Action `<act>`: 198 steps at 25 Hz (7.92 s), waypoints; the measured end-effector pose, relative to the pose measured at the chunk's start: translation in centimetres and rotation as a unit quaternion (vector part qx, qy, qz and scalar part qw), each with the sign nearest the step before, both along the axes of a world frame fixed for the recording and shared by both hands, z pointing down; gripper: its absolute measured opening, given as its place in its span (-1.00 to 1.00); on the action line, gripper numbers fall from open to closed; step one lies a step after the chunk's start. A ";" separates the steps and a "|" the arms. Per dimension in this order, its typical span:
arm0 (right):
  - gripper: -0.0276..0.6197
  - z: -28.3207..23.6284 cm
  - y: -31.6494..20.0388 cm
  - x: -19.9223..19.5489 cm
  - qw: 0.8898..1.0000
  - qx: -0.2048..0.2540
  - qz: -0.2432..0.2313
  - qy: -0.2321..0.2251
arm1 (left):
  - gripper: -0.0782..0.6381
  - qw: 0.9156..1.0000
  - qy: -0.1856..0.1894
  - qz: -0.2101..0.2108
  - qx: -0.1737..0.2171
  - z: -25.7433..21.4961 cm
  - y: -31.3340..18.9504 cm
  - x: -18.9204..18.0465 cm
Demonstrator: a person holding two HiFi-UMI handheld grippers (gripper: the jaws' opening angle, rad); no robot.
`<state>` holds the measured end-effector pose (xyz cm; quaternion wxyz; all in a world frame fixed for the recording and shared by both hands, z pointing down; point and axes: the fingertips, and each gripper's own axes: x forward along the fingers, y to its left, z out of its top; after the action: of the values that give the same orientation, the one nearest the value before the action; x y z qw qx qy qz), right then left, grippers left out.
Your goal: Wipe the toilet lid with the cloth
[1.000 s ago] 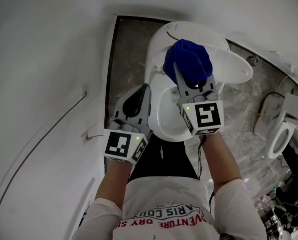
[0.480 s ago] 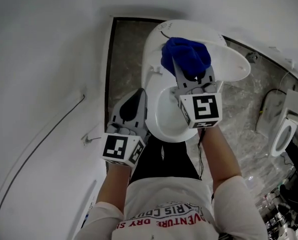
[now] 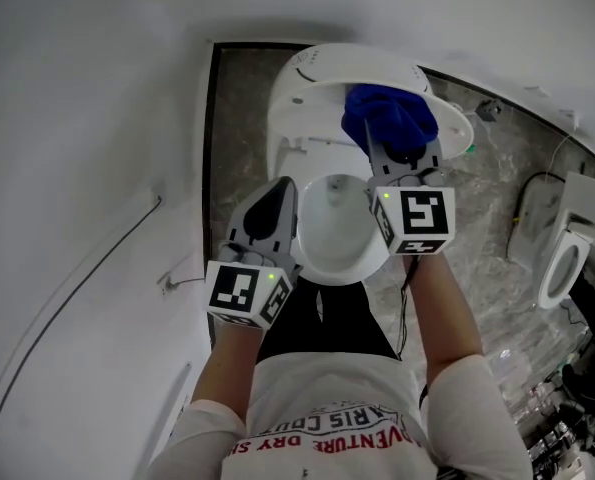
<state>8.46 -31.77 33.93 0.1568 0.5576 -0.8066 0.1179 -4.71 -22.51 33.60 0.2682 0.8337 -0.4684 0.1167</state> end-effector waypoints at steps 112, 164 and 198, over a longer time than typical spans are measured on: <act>-0.63 12.2 11.0 19.4 0.974 -0.056 0.203 0.085 | -0.76 0.992 0.004 0.118 -0.033 10.4 10.3 11.2; -0.63 24.6 3.8 -5.6 0.993 -0.101 0.040 0.048 | -0.76 0.992 -0.027 0.101 -0.076 17.7 7.2 -5.6; -0.63 26.5 11.5 16.3 0.969 -0.174 0.172 0.022 | -0.76 0.987 -0.012 0.124 -0.104 18.8 9.9 10.0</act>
<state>24.74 -20.28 60.47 0.2464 0.6545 -0.6622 0.2692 5.33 -12.61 52.40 0.3309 0.8516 -0.3496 0.2075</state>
